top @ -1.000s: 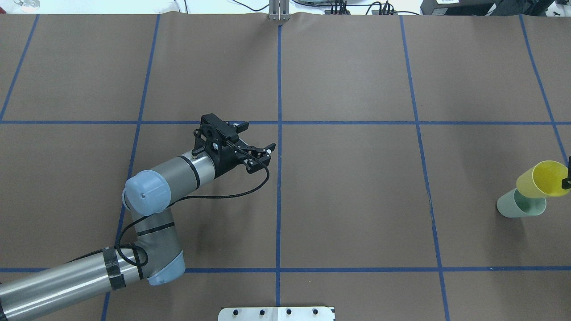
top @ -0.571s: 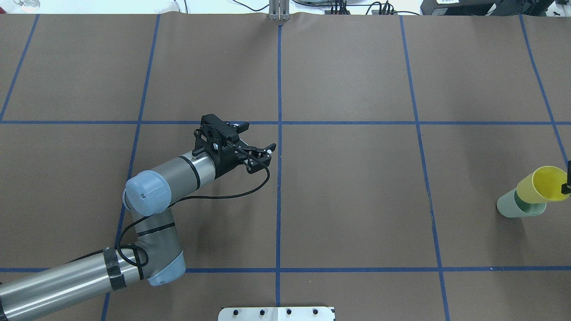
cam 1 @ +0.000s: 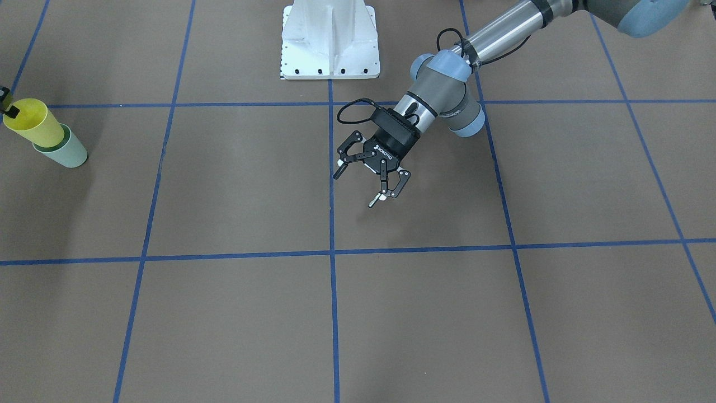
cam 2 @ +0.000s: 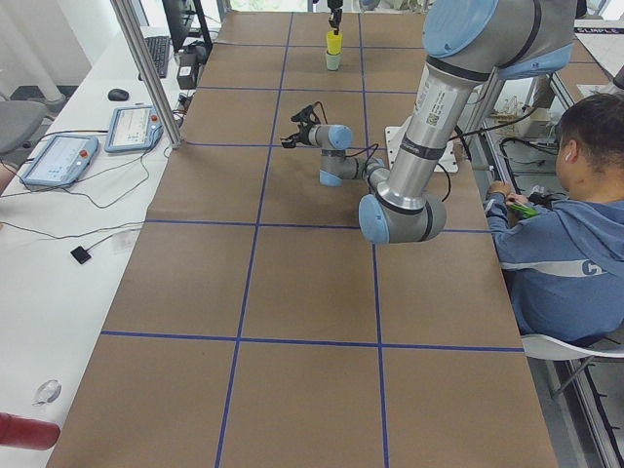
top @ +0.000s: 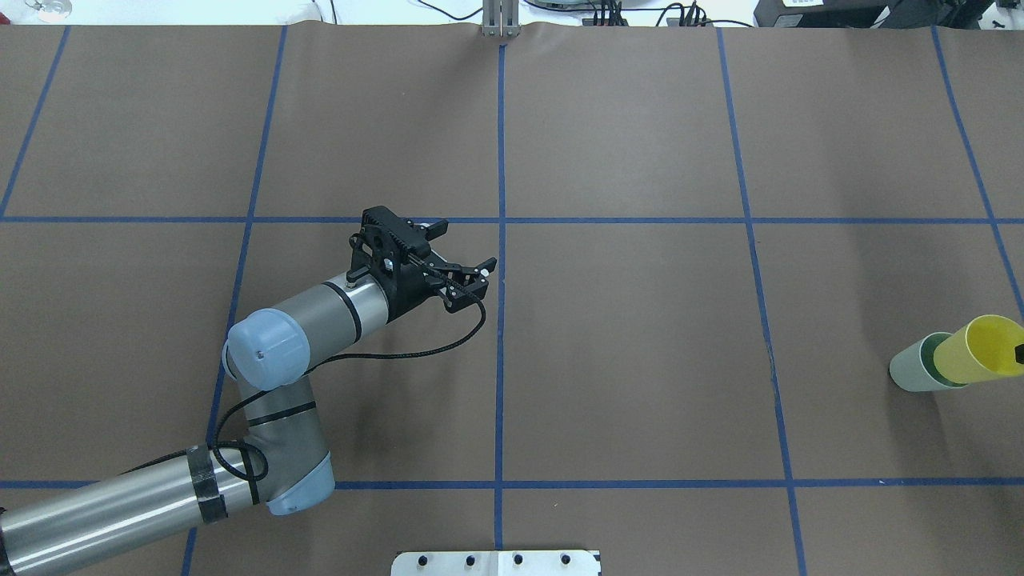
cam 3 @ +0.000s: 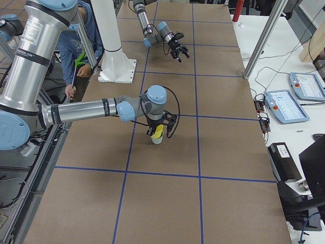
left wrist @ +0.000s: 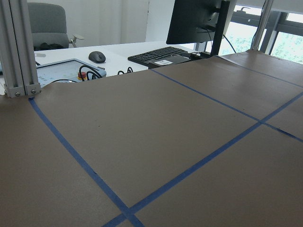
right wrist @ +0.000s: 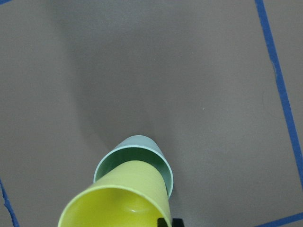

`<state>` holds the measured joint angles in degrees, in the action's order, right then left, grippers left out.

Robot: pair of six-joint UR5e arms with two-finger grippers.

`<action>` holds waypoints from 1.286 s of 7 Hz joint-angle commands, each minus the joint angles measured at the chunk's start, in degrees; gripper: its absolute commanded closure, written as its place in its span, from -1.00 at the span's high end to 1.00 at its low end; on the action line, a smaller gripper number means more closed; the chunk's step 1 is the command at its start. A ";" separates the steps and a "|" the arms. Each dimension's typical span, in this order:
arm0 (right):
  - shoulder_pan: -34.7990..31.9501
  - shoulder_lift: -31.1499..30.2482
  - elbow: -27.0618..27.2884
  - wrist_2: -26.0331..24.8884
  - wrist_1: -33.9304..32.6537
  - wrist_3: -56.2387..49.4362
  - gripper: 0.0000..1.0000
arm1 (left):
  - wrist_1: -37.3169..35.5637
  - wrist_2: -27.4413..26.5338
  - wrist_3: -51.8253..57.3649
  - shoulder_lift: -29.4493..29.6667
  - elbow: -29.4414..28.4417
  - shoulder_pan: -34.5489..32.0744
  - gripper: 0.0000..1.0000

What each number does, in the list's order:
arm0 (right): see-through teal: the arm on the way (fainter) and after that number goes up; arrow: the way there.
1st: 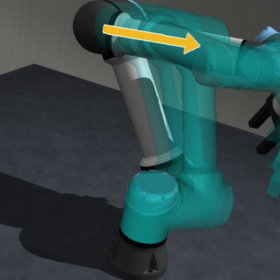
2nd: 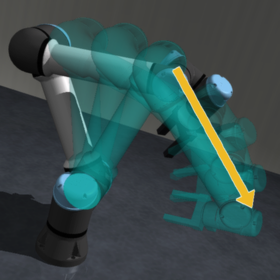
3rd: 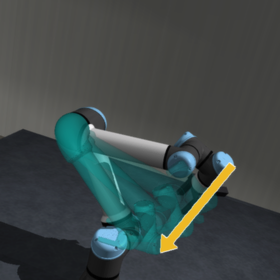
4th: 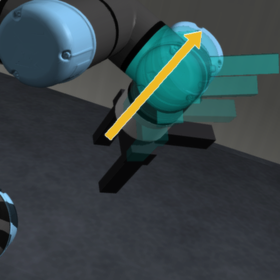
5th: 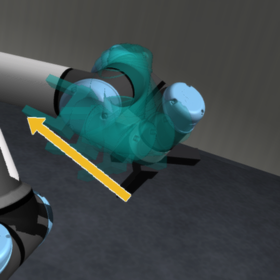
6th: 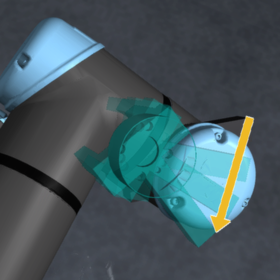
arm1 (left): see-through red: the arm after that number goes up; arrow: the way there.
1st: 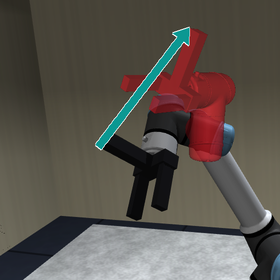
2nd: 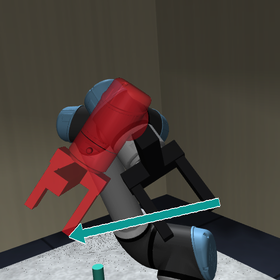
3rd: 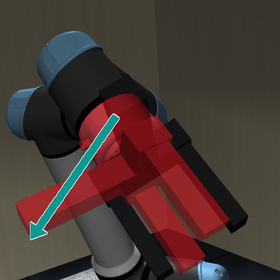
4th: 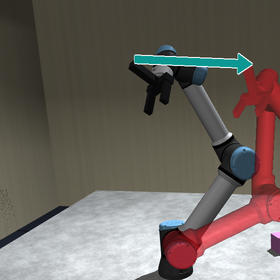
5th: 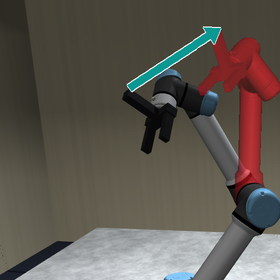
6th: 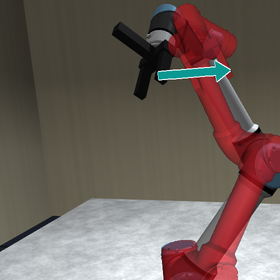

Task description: Transfer and stack yellow cup on green cup

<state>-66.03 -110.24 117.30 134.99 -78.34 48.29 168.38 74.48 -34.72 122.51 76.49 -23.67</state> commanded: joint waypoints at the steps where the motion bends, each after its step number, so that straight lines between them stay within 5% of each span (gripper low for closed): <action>1: -1.39 0.72 -2.06 1.42 0.11 -1.01 -1.00 | -0.07 -0.30 0.00 0.01 -0.03 0.12 0.98; 9: -1.30 2.39 -3.22 1.94 0.11 -0.57 -1.00 | 0.02 -0.30 0.00 0.19 -0.47 0.21 0.98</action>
<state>-67.32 -107.80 114.08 136.84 -78.25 47.77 168.34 74.18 -34.72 122.66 76.03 -23.48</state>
